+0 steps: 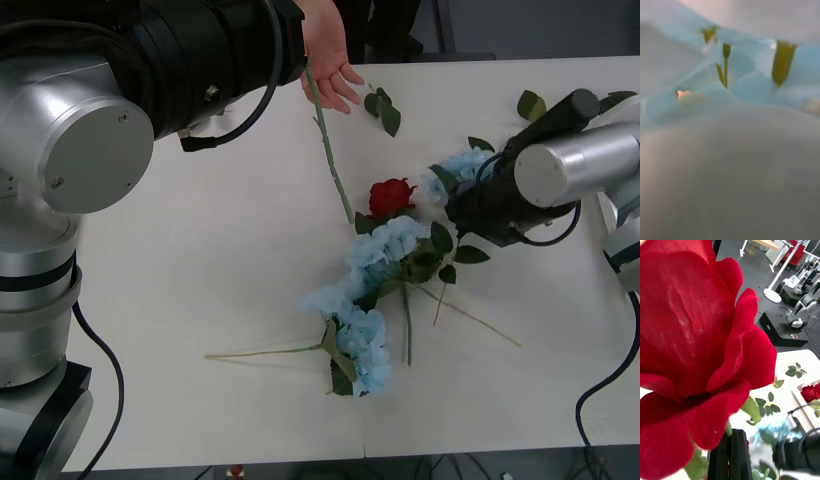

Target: Place the red flowers into the right box and the blue flowers into the left box. If a person shows an open palm, hand one flower to the person first, then continue sorting.

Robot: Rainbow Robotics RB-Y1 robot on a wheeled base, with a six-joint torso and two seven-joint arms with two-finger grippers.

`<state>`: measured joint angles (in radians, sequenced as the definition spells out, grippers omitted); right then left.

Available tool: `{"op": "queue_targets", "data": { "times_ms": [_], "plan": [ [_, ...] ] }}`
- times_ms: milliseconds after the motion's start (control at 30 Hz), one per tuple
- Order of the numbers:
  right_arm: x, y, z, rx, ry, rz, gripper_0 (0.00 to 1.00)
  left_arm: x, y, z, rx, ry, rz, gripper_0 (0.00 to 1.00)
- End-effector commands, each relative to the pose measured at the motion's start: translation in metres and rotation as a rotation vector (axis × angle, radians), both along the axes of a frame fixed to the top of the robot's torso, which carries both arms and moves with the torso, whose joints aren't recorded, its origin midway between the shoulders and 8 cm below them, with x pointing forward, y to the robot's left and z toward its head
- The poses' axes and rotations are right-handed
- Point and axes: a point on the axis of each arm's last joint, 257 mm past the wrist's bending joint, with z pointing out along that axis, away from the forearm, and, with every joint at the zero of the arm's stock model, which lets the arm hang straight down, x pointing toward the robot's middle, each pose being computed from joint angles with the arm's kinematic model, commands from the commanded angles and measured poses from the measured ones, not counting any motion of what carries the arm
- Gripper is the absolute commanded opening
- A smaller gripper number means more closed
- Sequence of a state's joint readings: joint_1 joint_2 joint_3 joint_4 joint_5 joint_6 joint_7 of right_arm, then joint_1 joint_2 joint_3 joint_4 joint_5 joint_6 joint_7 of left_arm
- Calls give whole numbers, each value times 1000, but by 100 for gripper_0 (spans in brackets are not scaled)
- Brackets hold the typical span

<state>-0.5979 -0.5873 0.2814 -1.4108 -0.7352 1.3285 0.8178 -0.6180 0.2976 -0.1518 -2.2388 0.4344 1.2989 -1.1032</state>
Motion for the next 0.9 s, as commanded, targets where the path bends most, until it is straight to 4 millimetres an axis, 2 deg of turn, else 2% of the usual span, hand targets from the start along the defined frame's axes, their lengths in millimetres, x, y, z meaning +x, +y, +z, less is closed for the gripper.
{"op": "queue_targets", "data": {
  "times_ms": [33,133,267,333,400,467,533,567,600,633,667,900],
  "plan": [
    [32,-43,68,-68,-140,90,0,-5,-1,7,-19,-18,2,0],
    [41,-59,85,-106,-199,128,0,-5,-1,7,-19,-18,2,0],
    [49,-75,95,-162,-246,165,0,-5,-1,7,-19,-18,2,0],
    [56,-73,104,-175,-289,204,0,-5,-1,7,-19,-18,2,0],
    [67,-59,124,-133,-370,240,0,-5,-1,7,-19,-18,2,0],
    [79,-40,148,-64,-465,260,0,-5,-1,7,-19,-18,2,0],
    [93,-15,183,27,-588,276,0,-5,-1,7,-19,-18,2,0],
    [96,-9,191,59,-614,276,0,-5,-1,7,-19,-18,2,0],
    [102,6,214,139,-677,274,0,-5,-1,7,-19,-18,2,0],
    [105,13,227,178,-713,276,0,-5,-1,7,-19,-18,2,0],
    [107,16,235,196,-736,278,0,-5,-1,7,-19,-18,2,0],
    [127,45,356,319,-1049,299,0,-5,-1,7,-19,-18,2,0]
  ]
}}
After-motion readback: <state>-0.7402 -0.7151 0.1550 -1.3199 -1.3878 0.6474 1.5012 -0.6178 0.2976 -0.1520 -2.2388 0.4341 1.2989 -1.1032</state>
